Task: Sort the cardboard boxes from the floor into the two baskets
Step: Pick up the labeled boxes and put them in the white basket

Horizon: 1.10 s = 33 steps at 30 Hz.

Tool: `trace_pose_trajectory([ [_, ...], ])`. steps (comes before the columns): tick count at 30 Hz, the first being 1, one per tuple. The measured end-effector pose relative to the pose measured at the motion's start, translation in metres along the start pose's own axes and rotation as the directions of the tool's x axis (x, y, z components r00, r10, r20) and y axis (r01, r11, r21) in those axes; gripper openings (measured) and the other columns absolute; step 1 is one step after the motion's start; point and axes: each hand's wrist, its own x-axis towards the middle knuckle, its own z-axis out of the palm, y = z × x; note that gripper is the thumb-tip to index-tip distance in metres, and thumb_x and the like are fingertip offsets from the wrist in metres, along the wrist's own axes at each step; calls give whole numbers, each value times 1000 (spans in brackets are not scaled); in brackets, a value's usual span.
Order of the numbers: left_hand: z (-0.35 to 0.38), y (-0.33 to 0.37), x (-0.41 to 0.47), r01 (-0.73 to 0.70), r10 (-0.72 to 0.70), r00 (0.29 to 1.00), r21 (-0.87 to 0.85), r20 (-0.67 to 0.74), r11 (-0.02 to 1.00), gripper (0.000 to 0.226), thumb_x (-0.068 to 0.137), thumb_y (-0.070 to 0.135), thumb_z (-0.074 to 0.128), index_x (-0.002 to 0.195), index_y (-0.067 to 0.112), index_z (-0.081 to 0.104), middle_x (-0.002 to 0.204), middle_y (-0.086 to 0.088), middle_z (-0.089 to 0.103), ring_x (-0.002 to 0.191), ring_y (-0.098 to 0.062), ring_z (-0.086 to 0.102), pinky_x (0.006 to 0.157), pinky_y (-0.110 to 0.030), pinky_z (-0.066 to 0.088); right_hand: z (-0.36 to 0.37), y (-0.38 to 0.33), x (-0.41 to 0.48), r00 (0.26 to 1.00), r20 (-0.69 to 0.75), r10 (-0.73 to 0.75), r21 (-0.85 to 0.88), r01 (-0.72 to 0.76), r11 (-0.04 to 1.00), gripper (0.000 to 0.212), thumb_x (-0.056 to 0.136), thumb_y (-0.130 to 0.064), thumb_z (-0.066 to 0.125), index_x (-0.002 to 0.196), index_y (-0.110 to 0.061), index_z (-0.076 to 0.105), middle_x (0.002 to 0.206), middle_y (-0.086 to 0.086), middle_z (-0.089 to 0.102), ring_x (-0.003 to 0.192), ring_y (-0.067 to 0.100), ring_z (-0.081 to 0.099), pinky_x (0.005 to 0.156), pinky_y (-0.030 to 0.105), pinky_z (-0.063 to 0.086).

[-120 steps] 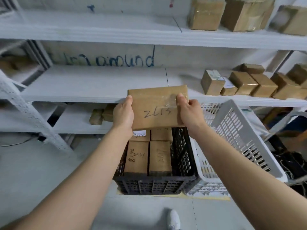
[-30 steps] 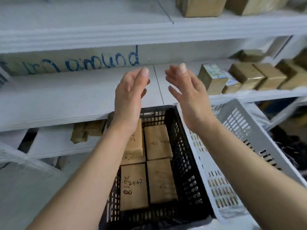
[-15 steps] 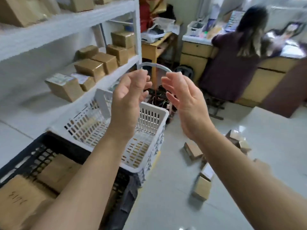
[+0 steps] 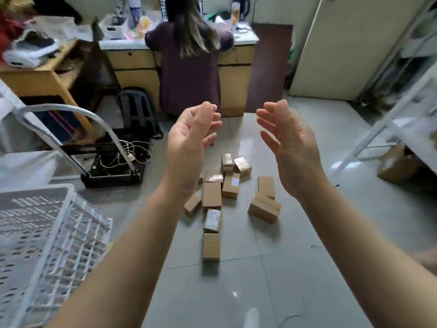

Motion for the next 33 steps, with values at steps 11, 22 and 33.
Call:
trace_pose_trajectory([
  [11, 129, -72, 63, 131, -132, 988, 13, 77, 991, 43, 85, 47, 47, 107, 13, 61, 104, -3, 63, 104, -20, 64, 98, -40, 50, -134, 40, 79, 985, -124, 117, 18, -115, 993, 26, 95, -46, 44, 102, -26, 58, 113, -4, 64, 114, 10, 59, 106, 37, 43],
  [22, 192, -171, 167, 294, -308, 934, 102, 180, 950, 40, 84, 50, 48, 101, 16, 61, 100, -1, 65, 98, -16, 63, 93, -38, 49, -187, 120, 174, 915, -285, 286, 29, -290, 957, 24, 93, -47, 48, 94, -26, 60, 105, -4, 64, 109, 14, 61, 103, 37, 44],
  [33, 212, -359, 260, 497, -536, 836, 251, 117, 831, 36, 91, 45, 54, 103, 12, 61, 98, -4, 64, 89, -15, 62, 81, -29, 46, -234, 299, 270, 784, -339, 521, 38, -541, 840, 23, 91, -47, 54, 85, -25, 59, 96, -1, 60, 93, 13, 55, 77, 24, 46],
])
